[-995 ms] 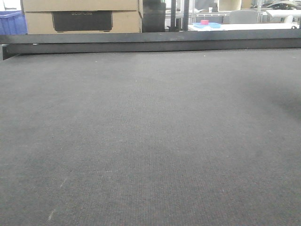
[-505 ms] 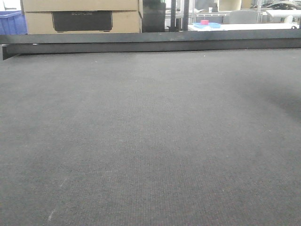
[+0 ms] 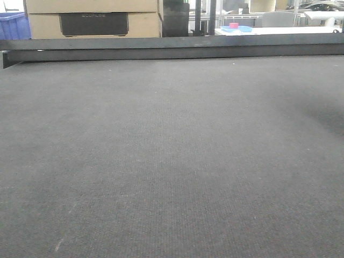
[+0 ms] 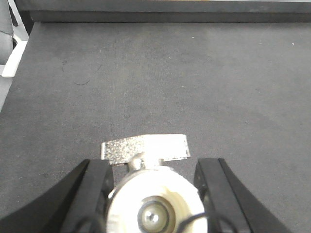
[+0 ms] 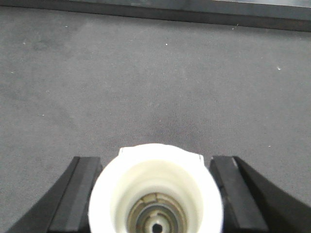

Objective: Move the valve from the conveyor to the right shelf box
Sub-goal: 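Lift both held valves up off the conveyor belt, then drive away from the conveyor holding both valves in the grippers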

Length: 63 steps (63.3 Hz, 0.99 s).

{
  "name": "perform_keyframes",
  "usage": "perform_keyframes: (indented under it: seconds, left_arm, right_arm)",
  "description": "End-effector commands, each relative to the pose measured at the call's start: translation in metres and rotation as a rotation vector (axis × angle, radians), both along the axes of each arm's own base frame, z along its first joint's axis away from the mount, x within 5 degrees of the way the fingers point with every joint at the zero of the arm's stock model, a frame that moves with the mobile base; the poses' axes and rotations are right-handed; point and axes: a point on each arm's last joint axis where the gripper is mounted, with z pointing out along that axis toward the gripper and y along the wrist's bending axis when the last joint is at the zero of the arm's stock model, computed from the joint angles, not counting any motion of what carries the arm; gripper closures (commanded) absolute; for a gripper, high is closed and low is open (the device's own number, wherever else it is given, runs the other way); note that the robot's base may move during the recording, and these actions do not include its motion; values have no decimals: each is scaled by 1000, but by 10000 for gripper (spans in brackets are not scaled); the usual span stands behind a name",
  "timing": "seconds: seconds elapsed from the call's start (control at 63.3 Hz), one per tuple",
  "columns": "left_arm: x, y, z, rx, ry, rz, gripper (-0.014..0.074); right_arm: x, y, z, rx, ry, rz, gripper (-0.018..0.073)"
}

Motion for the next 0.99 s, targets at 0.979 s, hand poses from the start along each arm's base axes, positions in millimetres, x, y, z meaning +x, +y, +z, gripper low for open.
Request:
perform_keyframes:
  seconds: [0.979]
  left_arm:
    - [-1, 0, 9, -15, -68, 11, 708]
  right_arm:
    - [-3, -2, 15, 9, -101, -14, 713]
